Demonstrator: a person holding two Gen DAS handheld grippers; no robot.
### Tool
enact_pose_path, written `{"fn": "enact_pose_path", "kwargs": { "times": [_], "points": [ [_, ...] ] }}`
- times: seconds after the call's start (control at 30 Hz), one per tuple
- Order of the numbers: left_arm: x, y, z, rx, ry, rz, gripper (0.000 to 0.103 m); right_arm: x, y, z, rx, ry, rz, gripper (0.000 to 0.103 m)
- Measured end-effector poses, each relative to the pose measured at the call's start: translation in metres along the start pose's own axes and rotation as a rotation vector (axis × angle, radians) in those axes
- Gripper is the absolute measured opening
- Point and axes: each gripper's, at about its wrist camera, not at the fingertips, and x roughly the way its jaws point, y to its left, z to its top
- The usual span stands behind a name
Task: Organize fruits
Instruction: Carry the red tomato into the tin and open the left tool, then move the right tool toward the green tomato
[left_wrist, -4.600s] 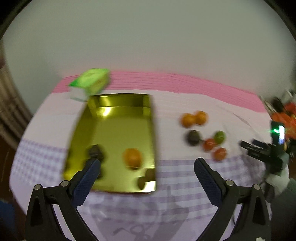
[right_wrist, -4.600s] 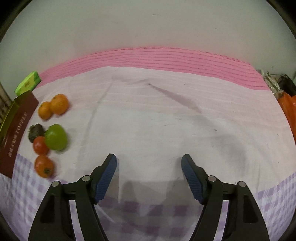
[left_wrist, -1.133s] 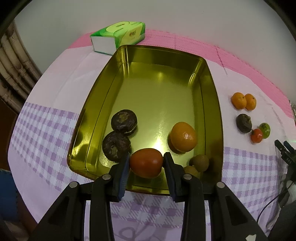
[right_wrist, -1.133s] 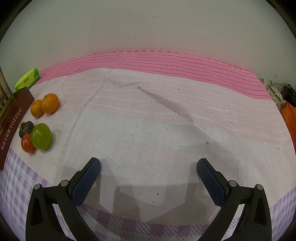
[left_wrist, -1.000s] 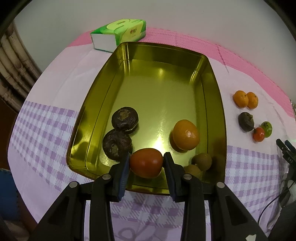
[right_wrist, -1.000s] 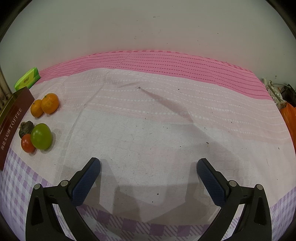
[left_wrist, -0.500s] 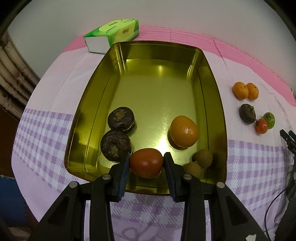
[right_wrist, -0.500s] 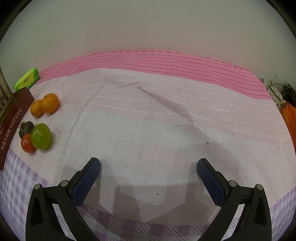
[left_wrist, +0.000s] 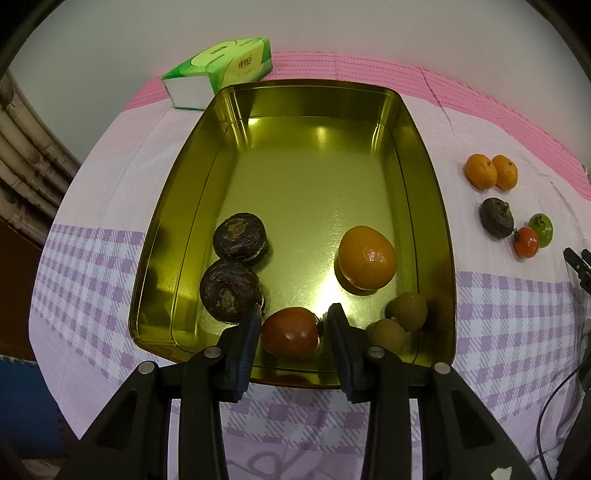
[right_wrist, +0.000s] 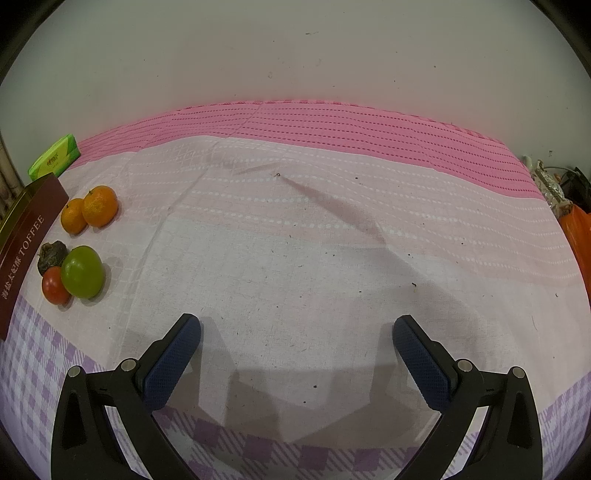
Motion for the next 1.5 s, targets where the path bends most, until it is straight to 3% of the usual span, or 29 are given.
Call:
{"fn": "enact_pose_path", "kwargs": {
  "times": [0.3, 0.37, 0.77, 1.33, 1.5],
  "points": [
    [0.0, 0.0, 0.001, -0.003, 0.0, -0.007, 0.036, 0.0, -0.001, 0.001, 0.0, 0.0, 0.0, 0.103],
    [0.0, 0.001, 0.001, -0.007, -0.003, -0.014, 0.044, 0.0, -0.001, 0.001, 0.0, 0.0, 0.001, 0.103],
    [-0.031, 0.009, -0.003, -0.014, -0.084, -0.035, 0.063, 0.003, -0.002, 0.004, 0.006, 0.003, -0.003, 0.103],
    [-0.07, 0.042, -0.029, -0.091, -0.18, -0.018, 0.069, 0.002, -0.003, 0.008, 0.03, 0.055, -0.025, 0.103],
    [-0.069, 0.049, -0.029, -0.109, -0.202, -0.013, 0.072, -0.018, 0.015, 0.013, -0.029, 0.008, -0.033, 0.096]
  ]
}}
